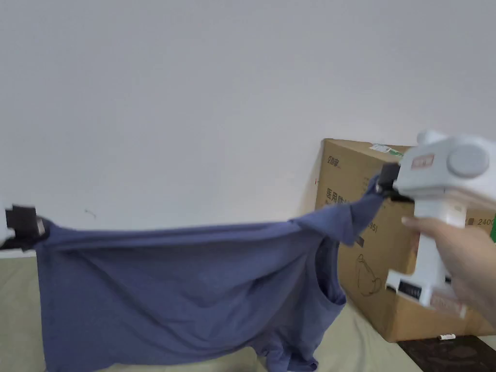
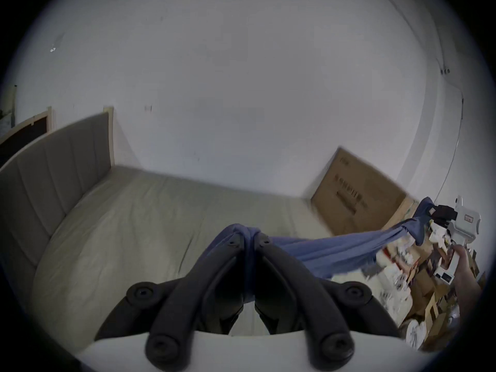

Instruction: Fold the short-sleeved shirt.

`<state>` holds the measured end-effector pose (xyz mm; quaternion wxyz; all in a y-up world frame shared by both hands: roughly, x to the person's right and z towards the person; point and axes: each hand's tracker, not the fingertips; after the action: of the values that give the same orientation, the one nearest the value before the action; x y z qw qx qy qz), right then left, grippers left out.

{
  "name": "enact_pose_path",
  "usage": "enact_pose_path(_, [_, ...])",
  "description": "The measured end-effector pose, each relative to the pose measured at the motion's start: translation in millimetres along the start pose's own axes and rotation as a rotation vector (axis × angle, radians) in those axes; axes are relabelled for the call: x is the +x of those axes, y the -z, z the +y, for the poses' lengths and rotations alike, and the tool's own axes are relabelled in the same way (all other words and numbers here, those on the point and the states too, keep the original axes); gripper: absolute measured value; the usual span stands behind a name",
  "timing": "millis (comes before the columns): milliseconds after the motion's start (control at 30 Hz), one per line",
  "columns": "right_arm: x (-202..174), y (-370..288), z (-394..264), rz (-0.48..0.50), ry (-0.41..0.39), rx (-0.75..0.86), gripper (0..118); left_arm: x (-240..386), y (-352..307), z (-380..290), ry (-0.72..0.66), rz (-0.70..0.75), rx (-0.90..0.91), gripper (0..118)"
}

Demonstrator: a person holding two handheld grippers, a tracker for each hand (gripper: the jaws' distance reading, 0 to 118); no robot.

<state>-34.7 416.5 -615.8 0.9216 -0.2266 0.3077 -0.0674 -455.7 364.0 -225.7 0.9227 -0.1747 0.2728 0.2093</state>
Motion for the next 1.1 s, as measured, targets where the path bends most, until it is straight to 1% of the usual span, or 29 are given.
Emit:
enact_pose_path(100, [30,17,-83,-0.031,-0.021,-0.159,3,-19,20,-67,0.006,0.027,-0.164,4])
enact_pose_path(167, [58,24,-146,-0.073,-0.033,-0.310,3,-32,30,-122,0.035,0.054,-0.293,4])
enact_pose_path(200, [77,31,-171,-0.085,-0.025,-0.363,3,-37,31,-148,0.061,0.062,-0.352,4])
enact_pose_path(267, [108,24,-230,-0.115,0.011,-0.473,3,-48,30,-204,0.079,0.063,-0.468,4])
enact_pose_path(300, [119,15,-256,-0.117,0.016,-0.519,3,-55,28,-229,0.049,0.054,-0.516,4])
enact_pose_path(367, [137,-4,-298,-0.132,0.018,-0.603,3,-64,17,-266,0.015,0.040,-0.586,4])
enact_pose_path(433, [150,-25,-326,-0.135,0.021,-0.658,3,-71,3,-296,0.021,0.038,-0.625,4])
enact_pose_path(500, [159,-54,-344,-0.128,0.010,-0.658,3,-73,-17,-316,0.034,0.036,-0.646,4])
enact_pose_path(600, [173,-89,-357,-0.107,0.006,-0.673,3,-76,-51,-332,0.004,0.024,-0.642,4])
enact_pose_path(667, [183,-112,-362,-0.102,0.039,-0.684,3,-77,-72,-338,-0.008,0.022,-0.634,4])
enact_pose_path(767, [189,-145,-367,-0.094,0.087,-0.683,3,-73,-103,-341,-0.062,0.012,-0.610,4])
enact_pose_path(867, [195,-162,-372,-0.099,0.136,-0.691,3,-74,-120,-343,-0.084,0.003,-0.591,4])
enact_pose_path(967, [199,-162,-375,-0.096,0.185,-0.698,3,-74,-125,-342,-0.099,-0.005,-0.579,4])
enact_pose_path(1100, [188,-156,-374,-0.131,0.198,-0.684,4,-71,-119,-334,-0.120,0.004,-0.579,5])
